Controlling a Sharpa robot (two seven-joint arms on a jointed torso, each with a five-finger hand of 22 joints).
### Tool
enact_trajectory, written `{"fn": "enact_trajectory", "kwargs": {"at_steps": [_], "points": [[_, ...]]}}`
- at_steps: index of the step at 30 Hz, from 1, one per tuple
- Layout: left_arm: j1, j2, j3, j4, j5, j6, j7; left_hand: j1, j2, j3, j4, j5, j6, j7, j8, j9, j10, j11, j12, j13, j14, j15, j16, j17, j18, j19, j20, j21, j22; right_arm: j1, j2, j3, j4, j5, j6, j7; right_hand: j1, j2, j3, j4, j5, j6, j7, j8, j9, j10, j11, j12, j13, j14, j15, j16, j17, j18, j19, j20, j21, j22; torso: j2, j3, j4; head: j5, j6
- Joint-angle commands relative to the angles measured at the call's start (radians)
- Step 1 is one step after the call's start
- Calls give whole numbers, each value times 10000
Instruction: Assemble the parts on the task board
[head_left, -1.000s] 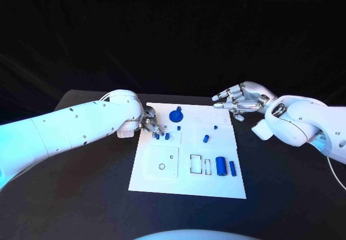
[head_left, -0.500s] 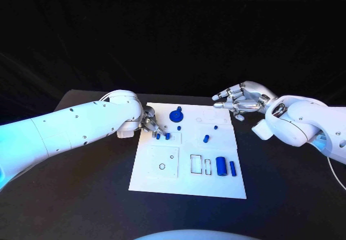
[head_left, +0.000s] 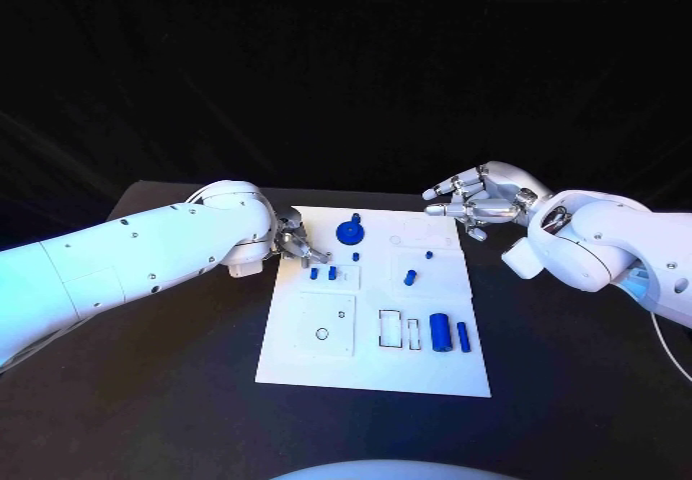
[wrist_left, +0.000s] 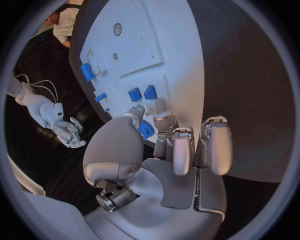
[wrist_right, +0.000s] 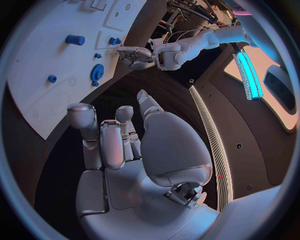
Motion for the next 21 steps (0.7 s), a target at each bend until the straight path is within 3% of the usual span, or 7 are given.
{"fn": "enact_trajectory", "kwargs": {"at_steps": [1, 3, 8, 11, 13, 19, 21], "points": [[28, -55, 31, 87, 738, -1095, 751, 298, -34, -100, -8, 82, -371, 140, -211, -100, -787, 132, -1115, -1191, 1070, 125, 47, 2633, 216, 264, 47, -765, 1024, -7, 9, 0, -2, -53, 21, 105, -24, 81, -37, 1, -56, -50, 4, 70, 15, -27, 1, -52, -4, 276, 23, -52, -10, 88, -68, -8, -63, -13, -3, 0, 5, -19, 1], [38, -92, 44, 106, 943, -1483, 1073, 457, -145, -229, 89, 93, -723, 342, -464, -276, -1506, 312, -2018, -2107, 1030, 282, -48, 2534, 392, -54, 173, -1618, 410, -7, 9, 0, -5, -53, 20, 104, -24, 81, -37, 1, -56, -50, 4, 70, 15, -27, 1, -52, -4, 276, 23, -52, -10, 88, -68, -8, -63, -13, -2, 0, 7, -26, 1], [47, -103, 55, 127, 1145, -2336, 2122, 1142, -419, -592, 289, 95, -1203, 695, -867, -734, -2267, 678, -2519, -2542, 322, 611, -1526, 1088, 926, -1069, 495, -4454, -1596, -7, 8, 0, -10, -53, 30, 104, -24, 81, -37, 1, -55, -50, 4, 70, 15, -27, 1, -52, -4, 276, 23, -52, -10, 88, -68, -8, -63, -14, 1, -3, 1, -56, 14], [46, -33, 44, 142, 939, -2555, 3021, 2372, -487, -442, -228, 51, -1628, 969, -1225, -1089, -3331, 955, -3288, -3051, -1301, 864, -4167, -1240, 1450, -2745, 731, -8103, -4106, -8, 10, 0, -18, -53, 30, 107, -20, 94, -39, 4, -39, -53, 3, 74, 16, -27, 1, -50, -7, 275, 23, -55, -12, 89, -69, -8, -70, -21, -5, 0, 6, -80, 29], [37, 44, 4, 151, 513, -2695, 3561, 2992, -503, -401, -433, -82, -1843, 1127, -1604, -1482, -3893, 1166, -3944, -3603, -2347, 1066, -5755, -2598, 1456, -3112, 925, -8790, -4566, -9, 17, 0, -31, -53, 29, 111, -20, 94, -39, 4, -39, -53, 3, 74, 16, -27, 1, -50, -7, 275, 23, -55, -12, 89, -69, -8, -70, -21, -3, -5, 4, -92, 53], [-87, 385, -144, 54, -937, -3308, 4870, 4403, -612, -81, -983, -168, -1377, 1116, -2605, -2594, -3806, 1253, -5309, -5148, -2705, 1113, -6713, -3734, 1518, -2861, 1029, -9385, -5087, -14, 38, 0, -48, -54, 35, 121, -18, 97, -39, 4, -34, -54, 3, 75, 16, -24, 0, -44, -4, 276, 23, -53, -8, 87, -64, -7, -66, -13, 2, -11, 10, -116, 83], [-126, 485, -180, -16, -1399, -3383, 5044, 4633, -731, 255, -1019, -188, -779, 1038, -3321, -3335, -3218, 1133, -6189, -6294, -2642, 1117, -7044, -4293, 1445, -2646, 1016, -9629, -5297, -17, 46, 0, -48, -55, 40, 122, -18, 97, -39, 4, -34, -54, 3, 75, 16, -24, 0, -44, -4, 276, 23, -53, -8, 87, -64, -7, -66, -13, 2, -7, 5, -120, 90]]}}
